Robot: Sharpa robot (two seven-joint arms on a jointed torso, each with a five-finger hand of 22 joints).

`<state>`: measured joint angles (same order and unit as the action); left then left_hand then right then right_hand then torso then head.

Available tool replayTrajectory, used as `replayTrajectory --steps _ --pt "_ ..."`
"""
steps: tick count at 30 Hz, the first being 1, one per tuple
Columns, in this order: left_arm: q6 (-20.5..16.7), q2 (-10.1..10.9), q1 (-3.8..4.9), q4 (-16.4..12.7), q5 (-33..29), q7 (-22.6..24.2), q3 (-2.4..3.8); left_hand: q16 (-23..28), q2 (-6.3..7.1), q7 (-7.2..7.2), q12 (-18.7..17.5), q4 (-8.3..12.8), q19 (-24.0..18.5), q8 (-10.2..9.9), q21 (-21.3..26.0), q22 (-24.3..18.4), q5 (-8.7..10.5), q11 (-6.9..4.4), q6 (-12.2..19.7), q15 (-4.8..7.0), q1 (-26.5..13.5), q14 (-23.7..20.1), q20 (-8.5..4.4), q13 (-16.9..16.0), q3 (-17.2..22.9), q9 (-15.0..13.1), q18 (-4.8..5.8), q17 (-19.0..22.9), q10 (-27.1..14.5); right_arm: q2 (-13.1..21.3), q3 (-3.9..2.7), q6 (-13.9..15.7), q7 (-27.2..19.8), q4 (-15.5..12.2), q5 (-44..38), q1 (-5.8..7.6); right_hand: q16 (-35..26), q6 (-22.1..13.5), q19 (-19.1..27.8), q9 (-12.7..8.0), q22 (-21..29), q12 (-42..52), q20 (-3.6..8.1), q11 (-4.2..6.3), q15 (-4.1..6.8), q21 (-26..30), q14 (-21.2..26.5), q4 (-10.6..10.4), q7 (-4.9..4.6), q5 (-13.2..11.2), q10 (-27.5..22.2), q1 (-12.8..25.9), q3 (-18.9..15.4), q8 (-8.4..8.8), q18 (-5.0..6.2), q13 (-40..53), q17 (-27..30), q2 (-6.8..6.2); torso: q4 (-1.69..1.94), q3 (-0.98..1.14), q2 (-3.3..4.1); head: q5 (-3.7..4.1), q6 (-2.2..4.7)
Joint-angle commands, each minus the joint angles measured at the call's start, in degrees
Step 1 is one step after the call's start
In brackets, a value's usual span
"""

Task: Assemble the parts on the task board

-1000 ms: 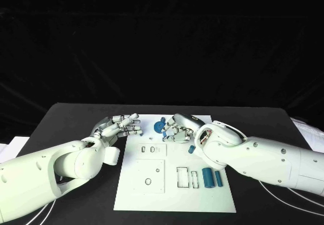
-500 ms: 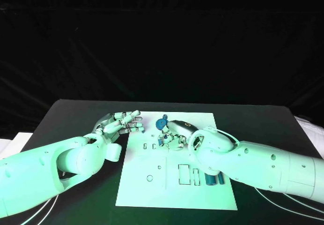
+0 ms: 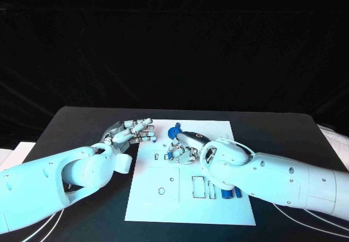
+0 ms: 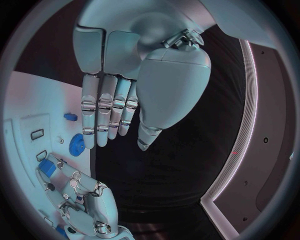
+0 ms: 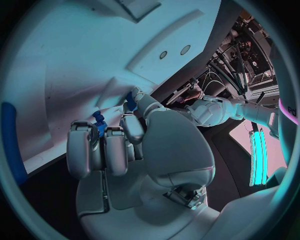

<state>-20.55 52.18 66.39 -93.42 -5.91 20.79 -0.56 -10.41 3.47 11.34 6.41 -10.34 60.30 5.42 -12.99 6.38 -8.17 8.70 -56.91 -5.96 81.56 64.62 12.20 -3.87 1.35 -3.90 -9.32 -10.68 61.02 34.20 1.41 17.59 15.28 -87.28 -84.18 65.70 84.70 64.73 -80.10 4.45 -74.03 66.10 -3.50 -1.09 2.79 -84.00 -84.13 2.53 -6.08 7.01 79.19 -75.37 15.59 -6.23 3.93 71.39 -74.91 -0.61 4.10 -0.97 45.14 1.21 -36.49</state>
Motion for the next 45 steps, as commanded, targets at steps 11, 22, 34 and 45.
replayTrajectory --steps 11,22,34,45 --pt "0.8 0.0 0.06 -0.2 0.4 0.4 0.04 0.3 -0.34 0.01 -0.2 0.4 0.2 -0.3 0.2 -0.1 -0.35 0.03 0.2 -0.18 0.1 -0.1 0.03 0.0 0.0 0.0 -1.05 -0.1 -0.3 0.6 0.23 -3.0 1.8 -0.6 -3.1 -0.36 -0.6 0.2 0.8 0.7 0.7 -0.7 -0.07 0.09 0.07 0.6 -3.8 -0.1 0.30 0.5 -0.5 0.9 0.1 -0.44 -0.23 -0.2 -5.2 -0.57 -0.01 0.05 0.02 -0.23 -0.31" --pt "0.9 -0.1 0.06 -0.1 0.4 0.3 0.04 0.3 -0.34 0.01 -0.2 0.4 0.2 -0.3 0.2 -0.1 -0.35 0.03 0.2 -0.18 0.1 -0.1 0.03 0.0 0.0 0.0 -1.05 -0.1 -0.3 0.7 0.24 -1.5 3.6 -1.0 -4.3 -0.44 -0.8 0.0 0.9 0.6 1.0 -1.0 -0.13 -0.04 -0.02 0.8 -3.8 -0.2 0.16 1.1 -0.7 1.6 0.2 -0.28 -0.18 -0.4 -4.9 -0.96 -0.05 0.02 0.02 -0.14 -0.32" --pt "1.0 -0.2 0.06 -0.2 0.4 0.2 0.04 0.3 -0.34 0.01 -0.2 0.4 0.2 -0.3 0.2 -0.1 -0.35 0.03 0.2 -0.18 0.1 -0.1 0.03 0.0 0.0 0.0 -1.05 -0.1 -0.3 0.2 0.24 -1.4 4.4 -0.9 -4.8 -0.46 -1.2 -0.3 1.4 0.6 1.6 -1.5 -0.22 -0.16 -0.12 1.1 -3.7 -0.7 0.02 1.5 -1.0 2.7 0.0 -0.04 -0.03 -0.7 -4.4 -1.69 0.05 -0.03 -0.02 0.26 -0.39" --pt "1.2 -0.1 0.06 -0.3 0.4 0.1 0.04 0.3 -0.38 0.04 -0.3 0.5 0.2 -0.4 0.3 -0.1 -0.33 0.06 0.2 -0.20 0.0 -0.1 0.04 0.0 0.0 0.0 -1.05 -0.1 -0.4 0.0 0.24 -0.8 4.6 -1.0 -5.0 -0.48 -2.3 -2.8 2.4 0.0 3.4 -5.3 -0.61 -0.88 -0.65 2.0 -3.3 -0.9 -0.92 1.8 -3.2 3.6 0.1 1.44 0.32 -3.4 -2.9 -3.00 0.00 -0.01 0.00 0.51 -0.37"
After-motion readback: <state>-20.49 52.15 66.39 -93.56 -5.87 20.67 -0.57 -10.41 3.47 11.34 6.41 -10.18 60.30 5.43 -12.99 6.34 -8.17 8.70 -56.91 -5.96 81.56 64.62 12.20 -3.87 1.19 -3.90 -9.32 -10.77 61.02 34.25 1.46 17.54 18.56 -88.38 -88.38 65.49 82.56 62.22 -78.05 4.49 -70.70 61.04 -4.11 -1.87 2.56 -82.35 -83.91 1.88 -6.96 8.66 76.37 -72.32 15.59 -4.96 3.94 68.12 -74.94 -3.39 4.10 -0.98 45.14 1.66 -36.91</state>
